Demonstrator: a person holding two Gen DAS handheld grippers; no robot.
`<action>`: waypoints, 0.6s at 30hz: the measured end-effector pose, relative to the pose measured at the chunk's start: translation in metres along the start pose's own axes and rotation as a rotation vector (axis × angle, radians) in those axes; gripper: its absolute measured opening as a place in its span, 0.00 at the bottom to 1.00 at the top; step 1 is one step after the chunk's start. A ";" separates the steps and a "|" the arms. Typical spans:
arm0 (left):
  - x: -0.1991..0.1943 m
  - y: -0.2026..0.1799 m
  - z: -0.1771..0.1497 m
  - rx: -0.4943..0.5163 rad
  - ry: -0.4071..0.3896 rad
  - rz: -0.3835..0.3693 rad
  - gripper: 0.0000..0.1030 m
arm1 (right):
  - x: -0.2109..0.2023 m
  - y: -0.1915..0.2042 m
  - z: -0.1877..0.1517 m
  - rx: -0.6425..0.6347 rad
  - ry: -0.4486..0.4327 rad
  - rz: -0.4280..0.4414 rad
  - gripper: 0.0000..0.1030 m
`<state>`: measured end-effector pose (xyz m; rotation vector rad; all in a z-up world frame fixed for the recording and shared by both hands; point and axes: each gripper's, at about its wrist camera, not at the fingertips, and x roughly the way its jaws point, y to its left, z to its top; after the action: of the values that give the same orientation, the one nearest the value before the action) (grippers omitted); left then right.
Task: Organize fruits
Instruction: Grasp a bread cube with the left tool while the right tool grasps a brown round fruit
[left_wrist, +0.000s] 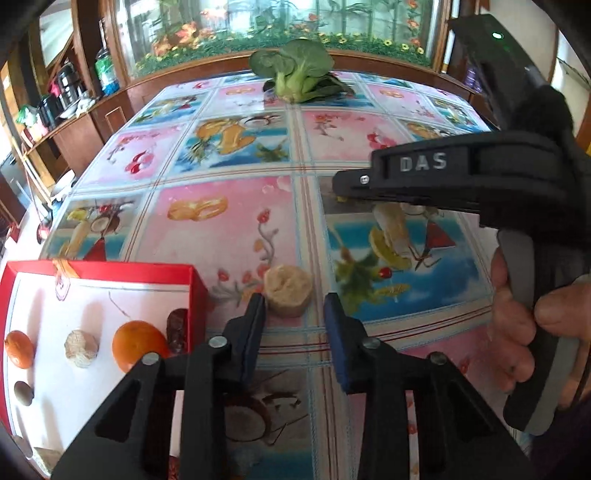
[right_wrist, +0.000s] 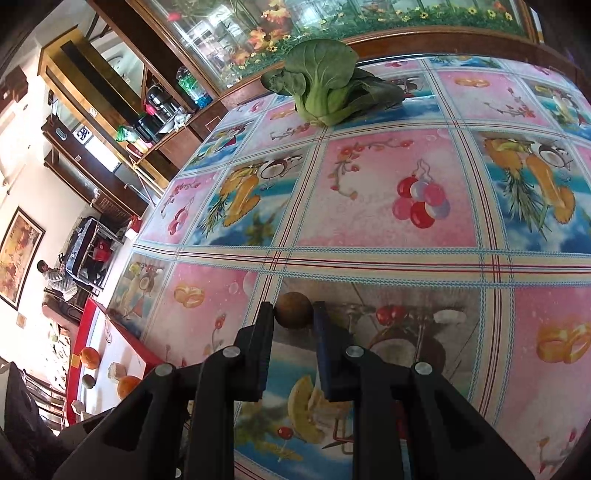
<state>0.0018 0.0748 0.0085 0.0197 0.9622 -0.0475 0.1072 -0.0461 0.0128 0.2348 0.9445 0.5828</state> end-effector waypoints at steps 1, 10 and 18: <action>0.001 -0.002 0.000 0.004 0.004 -0.004 0.27 | 0.000 0.001 0.000 -0.003 -0.001 -0.002 0.19; 0.004 -0.005 0.003 -0.027 -0.001 0.028 0.28 | 0.000 0.004 -0.001 -0.012 0.000 -0.017 0.19; 0.010 -0.003 0.008 -0.054 -0.015 0.066 0.41 | 0.000 0.005 -0.001 -0.014 -0.002 -0.026 0.19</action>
<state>0.0138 0.0707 0.0053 0.0015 0.9471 0.0386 0.1044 -0.0415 0.0140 0.2104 0.9399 0.5649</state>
